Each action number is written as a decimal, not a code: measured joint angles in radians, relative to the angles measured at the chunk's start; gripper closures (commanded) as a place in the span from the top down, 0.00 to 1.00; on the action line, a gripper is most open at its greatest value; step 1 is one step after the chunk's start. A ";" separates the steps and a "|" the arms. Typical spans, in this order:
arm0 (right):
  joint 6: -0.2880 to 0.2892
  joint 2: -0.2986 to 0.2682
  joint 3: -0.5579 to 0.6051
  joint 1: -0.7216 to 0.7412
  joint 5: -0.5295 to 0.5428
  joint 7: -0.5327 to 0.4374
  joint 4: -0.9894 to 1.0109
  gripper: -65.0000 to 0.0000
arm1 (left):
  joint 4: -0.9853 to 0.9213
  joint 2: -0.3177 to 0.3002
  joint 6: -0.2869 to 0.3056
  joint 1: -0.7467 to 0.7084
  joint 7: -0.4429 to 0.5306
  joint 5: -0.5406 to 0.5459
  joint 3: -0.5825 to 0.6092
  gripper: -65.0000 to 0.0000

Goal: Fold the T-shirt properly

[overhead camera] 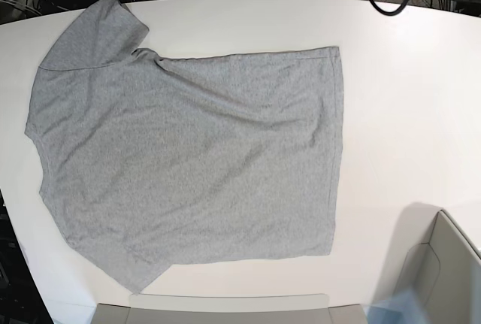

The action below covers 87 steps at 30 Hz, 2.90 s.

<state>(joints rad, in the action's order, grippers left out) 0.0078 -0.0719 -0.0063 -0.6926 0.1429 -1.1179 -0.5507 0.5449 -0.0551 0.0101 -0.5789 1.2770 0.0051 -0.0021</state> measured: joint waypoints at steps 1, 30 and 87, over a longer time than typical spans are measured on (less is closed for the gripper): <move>-0.002 0.000 0.000 -0.023 0.000 -0.003 -0.041 0.01 | 0.054 0.000 0.002 -0.027 -0.001 0.000 0.000 0.00; -0.006 -0.193 -0.004 -0.353 0.411 0.182 -0.833 0.05 | 0.821 0.002 -0.010 -0.230 -0.196 -0.002 0.001 0.05; -0.001 -0.461 0.006 -0.226 1.158 0.489 -0.940 0.40 | 0.888 -0.004 -0.010 -0.188 -0.357 -0.001 0.000 0.05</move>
<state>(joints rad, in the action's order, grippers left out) 0.0071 -0.5327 -0.0006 -0.9184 1.3010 -0.6285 -1.4910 1.4334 -0.0589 -0.0002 -0.7673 0.9199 0.0040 -0.0021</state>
